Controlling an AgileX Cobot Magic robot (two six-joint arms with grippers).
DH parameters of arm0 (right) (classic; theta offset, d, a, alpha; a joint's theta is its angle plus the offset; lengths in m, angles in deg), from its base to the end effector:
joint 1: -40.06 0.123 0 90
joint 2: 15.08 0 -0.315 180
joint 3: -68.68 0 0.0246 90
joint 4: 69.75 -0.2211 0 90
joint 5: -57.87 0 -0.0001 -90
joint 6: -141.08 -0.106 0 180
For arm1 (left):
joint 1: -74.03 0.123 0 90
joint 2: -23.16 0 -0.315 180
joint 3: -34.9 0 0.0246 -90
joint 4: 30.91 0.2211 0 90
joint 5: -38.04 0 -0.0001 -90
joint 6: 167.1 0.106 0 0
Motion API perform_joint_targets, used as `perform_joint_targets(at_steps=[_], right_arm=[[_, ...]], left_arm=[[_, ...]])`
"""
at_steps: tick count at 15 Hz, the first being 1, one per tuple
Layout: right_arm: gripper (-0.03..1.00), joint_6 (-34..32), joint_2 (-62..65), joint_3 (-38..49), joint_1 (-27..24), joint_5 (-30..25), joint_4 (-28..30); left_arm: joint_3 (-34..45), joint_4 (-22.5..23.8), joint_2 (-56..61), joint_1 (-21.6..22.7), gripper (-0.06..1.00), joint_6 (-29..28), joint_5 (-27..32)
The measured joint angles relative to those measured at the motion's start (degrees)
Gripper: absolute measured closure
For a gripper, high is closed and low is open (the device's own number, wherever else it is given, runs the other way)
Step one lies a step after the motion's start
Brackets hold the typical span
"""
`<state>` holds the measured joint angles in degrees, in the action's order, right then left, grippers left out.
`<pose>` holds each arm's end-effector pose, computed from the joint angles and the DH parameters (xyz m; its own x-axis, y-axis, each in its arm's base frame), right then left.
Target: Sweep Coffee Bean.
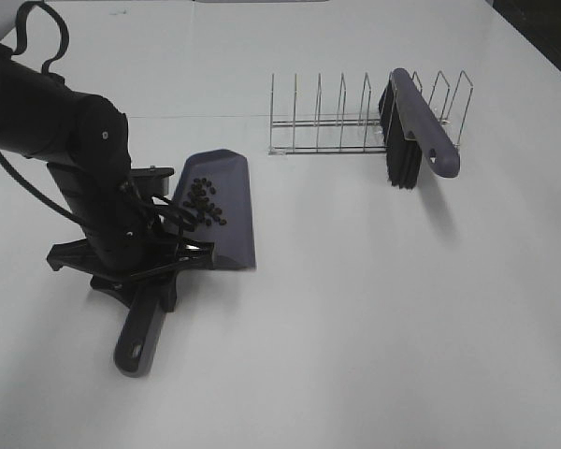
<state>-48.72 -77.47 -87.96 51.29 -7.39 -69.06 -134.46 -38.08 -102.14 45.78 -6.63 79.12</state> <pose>0.1218 0.0230 0.3503 -0.8775 -0.0058 -0.4796 -0.0452 0.9965 0.0707 0.3124 -0.1777 0.1328 -0.9981 0.0591 -0.0161 0.0604 0.9934 -0.0978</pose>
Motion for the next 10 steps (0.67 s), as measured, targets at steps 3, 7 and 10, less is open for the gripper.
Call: perform_joint_targets(at_steps=[3, 7, 10], right_arm=[[0.29, 0.0, 8.0, 1.0, 0.0, -2.6, -0.1], [0.29, 0.0, 16.0, 2.1, 0.0, -4.6, -0.1], [0.29, 0.2, 21.8, 7.0, 0.0, -4.6, -0.1]], left_arm=[[-1.1, -0.1, 1.9, 0.0, 0.25, 2.2, 2.7], [-4.1, 3.6, 14.2, 1.1, 0.24, 3.2, 8.7], [-4.0, 10.5, 29.0, 2.5, 0.24, 3.3, 17.4]])
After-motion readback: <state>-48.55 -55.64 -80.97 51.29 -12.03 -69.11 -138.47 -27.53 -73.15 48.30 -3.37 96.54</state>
